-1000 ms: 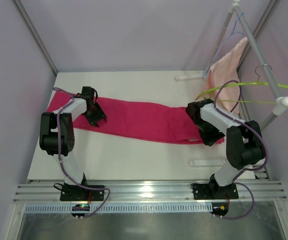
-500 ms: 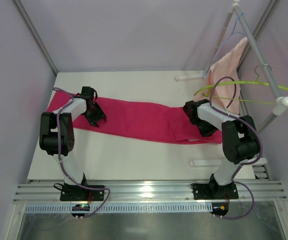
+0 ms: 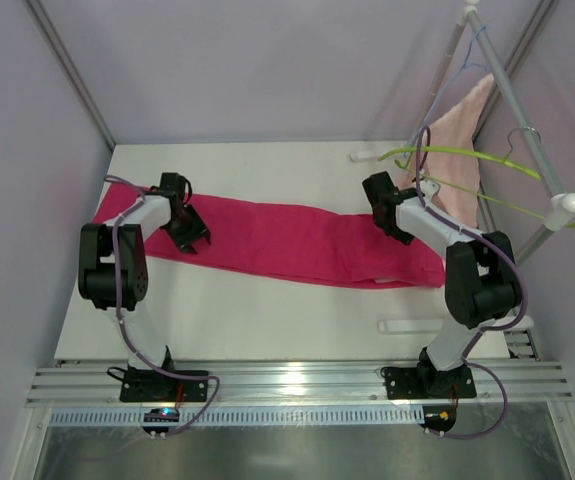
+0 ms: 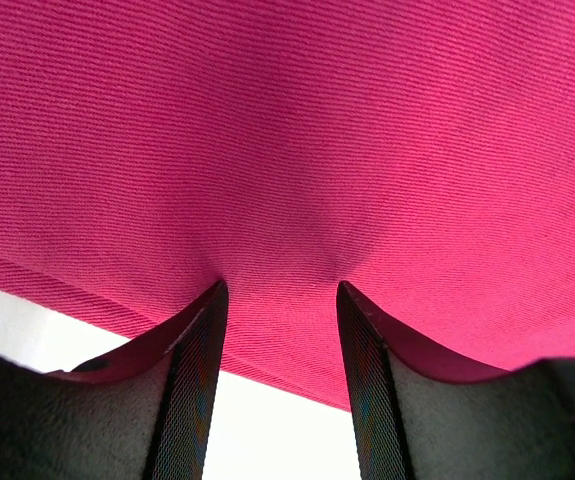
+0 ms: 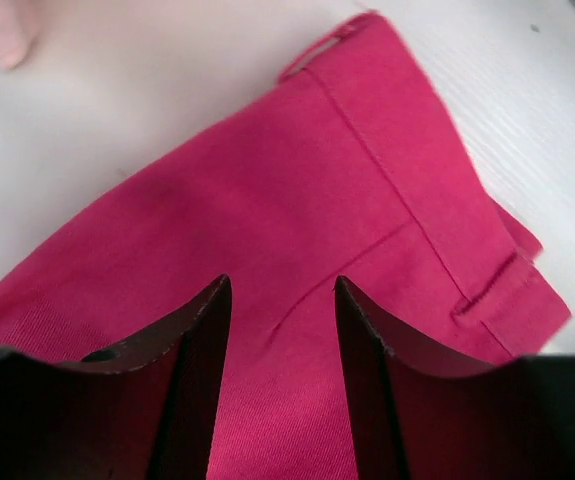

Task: Place the trousers on the hanger
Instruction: Fold the trousers

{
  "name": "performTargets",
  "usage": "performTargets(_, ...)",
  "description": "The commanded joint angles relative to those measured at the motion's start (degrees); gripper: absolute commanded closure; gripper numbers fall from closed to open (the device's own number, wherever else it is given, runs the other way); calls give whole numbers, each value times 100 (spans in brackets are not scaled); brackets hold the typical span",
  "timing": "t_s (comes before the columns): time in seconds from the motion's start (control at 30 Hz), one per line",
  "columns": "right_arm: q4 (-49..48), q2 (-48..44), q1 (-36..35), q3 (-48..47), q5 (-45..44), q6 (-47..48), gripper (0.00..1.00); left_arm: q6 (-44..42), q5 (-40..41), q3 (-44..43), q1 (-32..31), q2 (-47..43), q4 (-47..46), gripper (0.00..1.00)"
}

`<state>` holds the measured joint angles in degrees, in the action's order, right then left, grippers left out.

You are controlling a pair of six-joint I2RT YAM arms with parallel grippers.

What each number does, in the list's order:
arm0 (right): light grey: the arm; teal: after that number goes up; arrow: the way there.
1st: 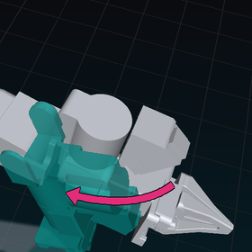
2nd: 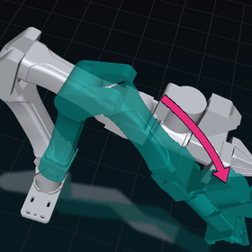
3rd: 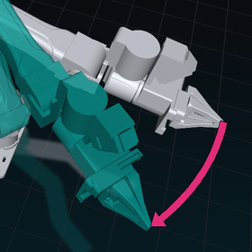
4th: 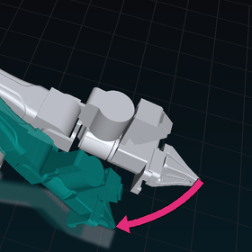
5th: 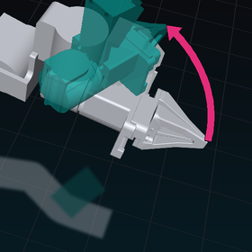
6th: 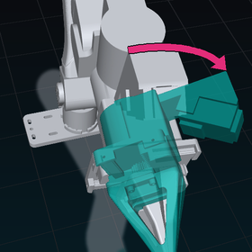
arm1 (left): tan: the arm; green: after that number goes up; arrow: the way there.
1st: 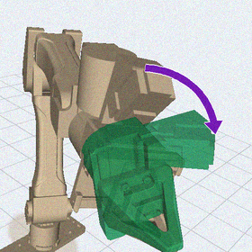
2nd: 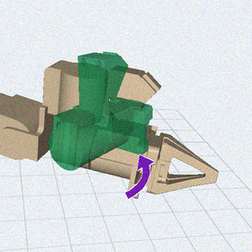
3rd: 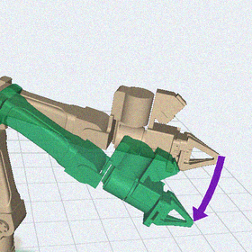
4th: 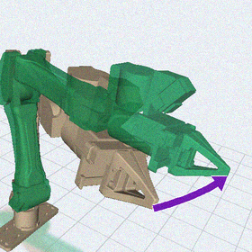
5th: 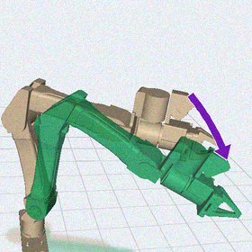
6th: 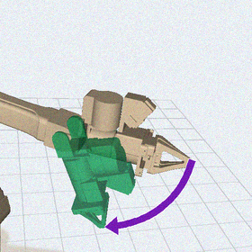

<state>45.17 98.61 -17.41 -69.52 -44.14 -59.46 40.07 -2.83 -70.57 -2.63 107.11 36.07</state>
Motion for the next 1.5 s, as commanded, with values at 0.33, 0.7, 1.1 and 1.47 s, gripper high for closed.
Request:
performTargets(0.33, -957, -1326, -26, 913, 2487, 2212, 52, -299, -68, 131, 887, 196, 76, 50)
performTargets(0.7, 237, -1853, -245, 1854, 2006, -1277, 46, -290, -139, 175, 826, 275, 84, 50)
performTargets(1.1, 1699, -2143, -245, 1562, 1188, -2377, 40, -202, -200, 263, 800, 328, 5, 50)
performTargets(1.47, 256, -1996, -245, 2609, 1452, -2851, 38, -211, -112, 315, 764, 231, 22, 50)
